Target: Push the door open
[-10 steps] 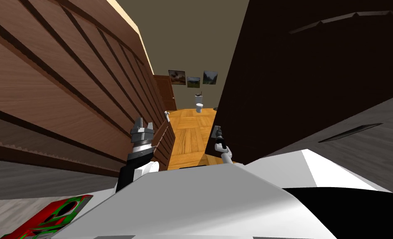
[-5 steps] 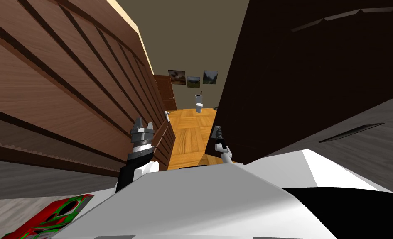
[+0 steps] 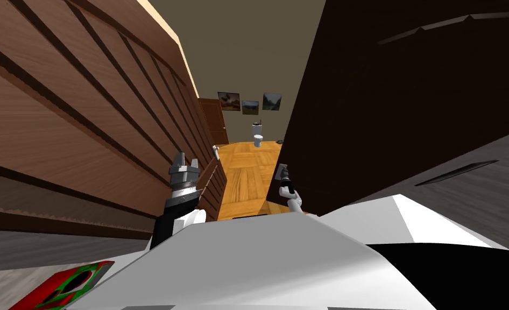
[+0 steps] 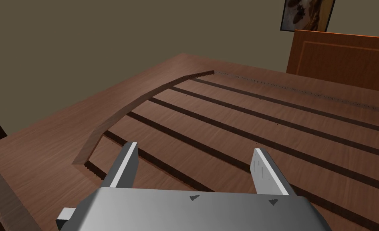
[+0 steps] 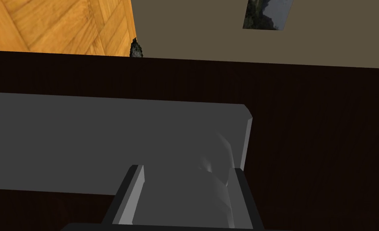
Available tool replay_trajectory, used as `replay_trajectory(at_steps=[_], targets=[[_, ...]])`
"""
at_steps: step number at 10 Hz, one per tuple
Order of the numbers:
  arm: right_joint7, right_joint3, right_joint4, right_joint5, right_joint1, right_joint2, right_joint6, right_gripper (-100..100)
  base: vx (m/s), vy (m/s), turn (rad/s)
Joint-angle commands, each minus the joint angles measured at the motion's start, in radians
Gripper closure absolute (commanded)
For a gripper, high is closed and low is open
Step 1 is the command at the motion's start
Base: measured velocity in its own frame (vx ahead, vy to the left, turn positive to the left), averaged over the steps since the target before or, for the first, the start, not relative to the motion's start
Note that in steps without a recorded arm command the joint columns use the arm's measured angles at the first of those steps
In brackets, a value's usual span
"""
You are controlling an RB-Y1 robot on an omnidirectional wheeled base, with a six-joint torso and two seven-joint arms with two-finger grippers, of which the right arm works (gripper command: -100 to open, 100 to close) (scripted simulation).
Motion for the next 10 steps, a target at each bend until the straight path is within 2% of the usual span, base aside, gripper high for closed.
replay_trajectory(at_steps=[1, 5, 10], targets=[[0.001, -0.017, -0.010, -0.003, -0.001, -0.018, -0.007, 100, 0.177, 0.019, -0.046], [0.009, -0.061, -0.015, -0.012, 0.003, -0.038, -0.004, 100, 0.196, 0.009, -0.035], [0.019, -0.115, -0.022, -0.022, 0.008, -0.051, 0.000, 100, 0.193, 0.022, -0.053]])
